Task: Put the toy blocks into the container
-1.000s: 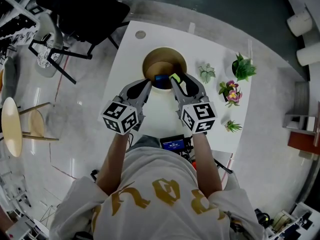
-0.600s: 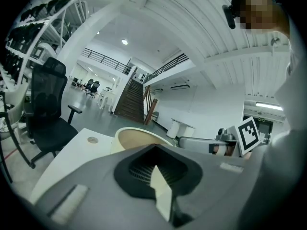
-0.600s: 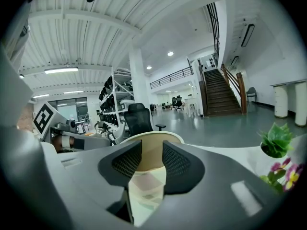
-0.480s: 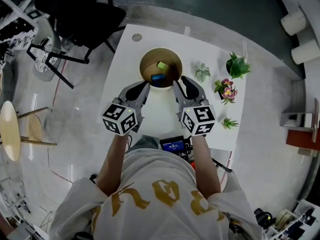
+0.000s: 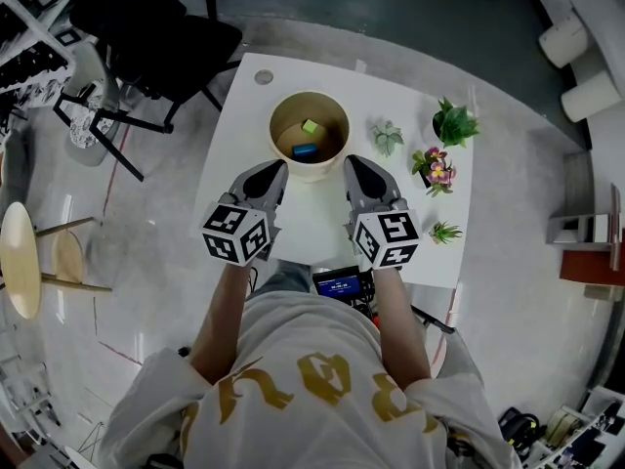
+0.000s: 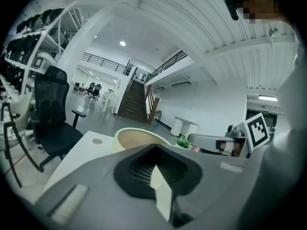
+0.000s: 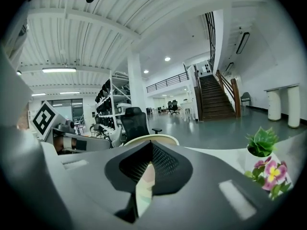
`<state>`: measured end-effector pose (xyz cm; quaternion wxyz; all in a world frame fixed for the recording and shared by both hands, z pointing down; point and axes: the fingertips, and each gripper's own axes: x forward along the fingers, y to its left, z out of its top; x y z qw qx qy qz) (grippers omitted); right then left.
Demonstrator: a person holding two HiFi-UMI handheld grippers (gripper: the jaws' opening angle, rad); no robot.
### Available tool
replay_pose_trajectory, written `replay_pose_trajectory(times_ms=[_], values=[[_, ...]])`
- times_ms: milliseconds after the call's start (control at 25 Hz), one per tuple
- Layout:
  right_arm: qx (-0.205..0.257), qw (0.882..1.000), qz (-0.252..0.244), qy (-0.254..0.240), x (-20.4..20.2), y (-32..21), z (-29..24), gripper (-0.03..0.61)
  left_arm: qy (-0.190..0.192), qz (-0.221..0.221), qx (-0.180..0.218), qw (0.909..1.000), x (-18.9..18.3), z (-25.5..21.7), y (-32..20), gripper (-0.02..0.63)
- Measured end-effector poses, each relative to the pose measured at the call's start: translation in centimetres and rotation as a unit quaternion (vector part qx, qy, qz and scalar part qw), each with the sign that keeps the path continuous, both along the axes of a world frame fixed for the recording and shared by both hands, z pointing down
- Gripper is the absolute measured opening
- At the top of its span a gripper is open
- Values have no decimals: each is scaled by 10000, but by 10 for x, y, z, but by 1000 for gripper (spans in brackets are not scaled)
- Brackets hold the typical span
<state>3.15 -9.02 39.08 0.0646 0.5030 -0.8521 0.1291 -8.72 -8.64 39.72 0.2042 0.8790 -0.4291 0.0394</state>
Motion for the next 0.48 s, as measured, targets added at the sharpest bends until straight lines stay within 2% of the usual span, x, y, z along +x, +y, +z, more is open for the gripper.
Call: replay_pose_trajectory(times_ms=[280, 480], values=[[-10, 9998, 202, -52, 7, 16, -2, 25, -57, -198, 18, 9998, -4, -5, 8, 0], [-47, 9996, 285, -57, 9, 24, 1, 24, -27, -161, 50, 9999, 1, -7, 14, 0]])
